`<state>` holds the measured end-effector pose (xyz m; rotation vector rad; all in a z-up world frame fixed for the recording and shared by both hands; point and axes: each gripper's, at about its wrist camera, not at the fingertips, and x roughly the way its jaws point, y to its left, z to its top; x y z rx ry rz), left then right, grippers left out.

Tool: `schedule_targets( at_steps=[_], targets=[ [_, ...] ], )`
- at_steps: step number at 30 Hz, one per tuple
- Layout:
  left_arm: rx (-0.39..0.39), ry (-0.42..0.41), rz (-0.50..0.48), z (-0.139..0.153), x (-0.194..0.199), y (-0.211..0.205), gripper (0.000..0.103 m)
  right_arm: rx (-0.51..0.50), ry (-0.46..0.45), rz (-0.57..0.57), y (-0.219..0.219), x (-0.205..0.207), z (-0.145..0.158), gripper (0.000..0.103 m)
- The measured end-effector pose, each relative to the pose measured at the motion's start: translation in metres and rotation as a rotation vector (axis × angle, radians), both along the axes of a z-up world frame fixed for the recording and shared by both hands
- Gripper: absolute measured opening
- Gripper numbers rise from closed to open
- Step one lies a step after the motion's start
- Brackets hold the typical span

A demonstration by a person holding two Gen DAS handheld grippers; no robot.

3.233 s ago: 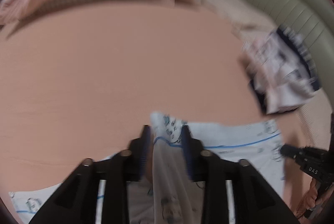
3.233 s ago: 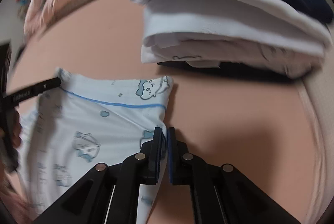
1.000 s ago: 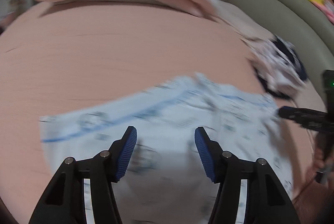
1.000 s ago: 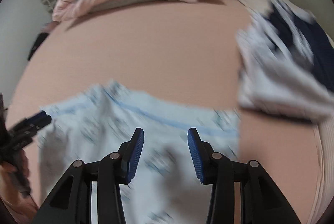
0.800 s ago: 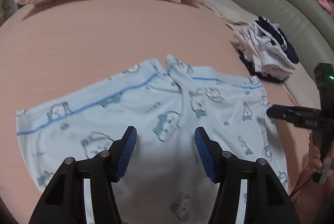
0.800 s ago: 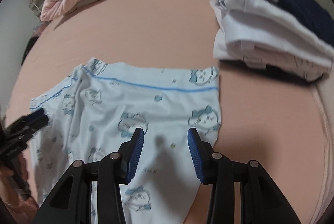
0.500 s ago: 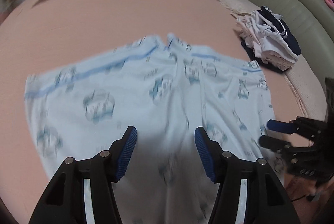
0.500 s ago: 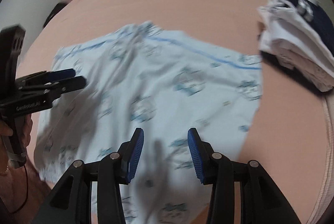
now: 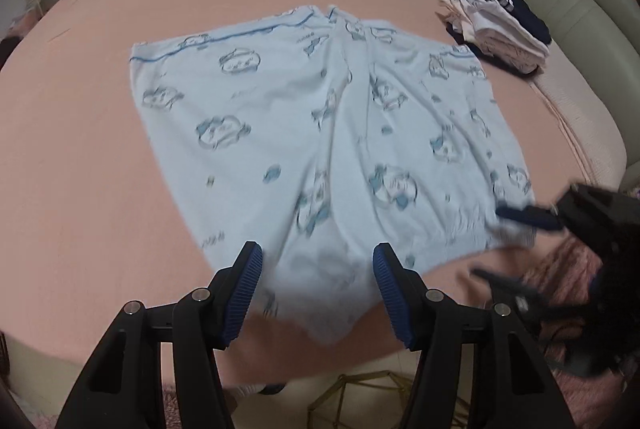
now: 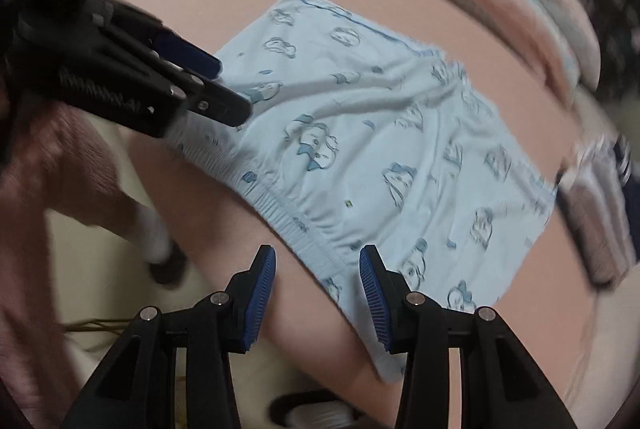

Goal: Fold clothes
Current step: 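Grasp the elastic leg cuffs with both tools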

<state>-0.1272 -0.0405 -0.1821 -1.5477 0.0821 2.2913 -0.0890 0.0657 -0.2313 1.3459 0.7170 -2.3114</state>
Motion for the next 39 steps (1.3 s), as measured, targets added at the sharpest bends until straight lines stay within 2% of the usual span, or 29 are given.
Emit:
schedule_targets(
  at_steps=[2,5,10,12,14,15,19,25,27,29,30,32,34,37,39],
  targets=[
    [-0.005,-0.011,-0.044,-0.002,0.011,0.001,0.055,0.034,0.017,-0.014,-0.003,-0.002,-0.010,0.043],
    [-0.035,0.004,-0.104,-0.004,0.024,0.008,0.055,0.064,-0.015,-0.016,-0.002,-0.004,-0.024,0.043],
    [-0.141,0.041,-0.125,-0.017,0.021,0.020,0.055,-0.063,-0.018,-0.052,0.013,0.003,-0.006,0.043],
    [-0.165,0.047,-0.116,-0.023,0.016,0.022,0.041,-0.100,-0.021,-0.059,0.015,0.000,-0.004,0.043],
    [-0.155,0.048,-0.094,-0.023,0.010,0.022,0.021,-0.068,-0.025,-0.034,0.006,-0.002,-0.009,0.043],
    [-0.142,0.056,-0.076,-0.020,0.006,0.020,0.019,-0.052,-0.027,-0.022,0.002,-0.003,-0.012,0.043],
    [-0.017,0.062,-0.002,-0.003,-0.010,0.005,0.019,-0.038,-0.044,-0.001,-0.014,-0.012,-0.025,0.043],
    [0.027,0.056,0.026,-0.005,-0.024,0.002,0.019,-0.166,-0.051,-0.124,0.006,-0.034,-0.017,0.031],
    [0.046,0.062,0.029,-0.004,-0.023,0.003,0.019,-0.211,-0.054,-0.166,0.014,-0.041,-0.013,0.022],
    [0.077,0.056,0.023,-0.004,-0.020,0.004,0.020,-0.257,-0.044,-0.200,0.023,-0.044,-0.006,0.022],
    [0.097,0.047,0.018,-0.005,-0.018,0.004,0.021,-0.256,-0.031,-0.217,0.026,-0.045,-0.005,0.022],
    [0.119,0.043,0.022,-0.006,-0.012,0.003,0.032,-0.255,-0.006,-0.249,0.033,-0.048,-0.002,0.020],
    [0.128,0.055,0.034,-0.005,-0.005,0.003,0.040,-0.235,-0.004,-0.275,0.038,-0.051,-0.005,0.011],
    [0.127,0.089,0.029,-0.001,0.005,0.008,0.042,-0.257,0.003,-0.335,0.054,-0.053,-0.004,0.010],
    [0.109,0.132,0.001,0.002,0.010,0.018,0.042,-0.266,0.042,-0.354,0.061,-0.049,0.003,0.009]
  ],
)
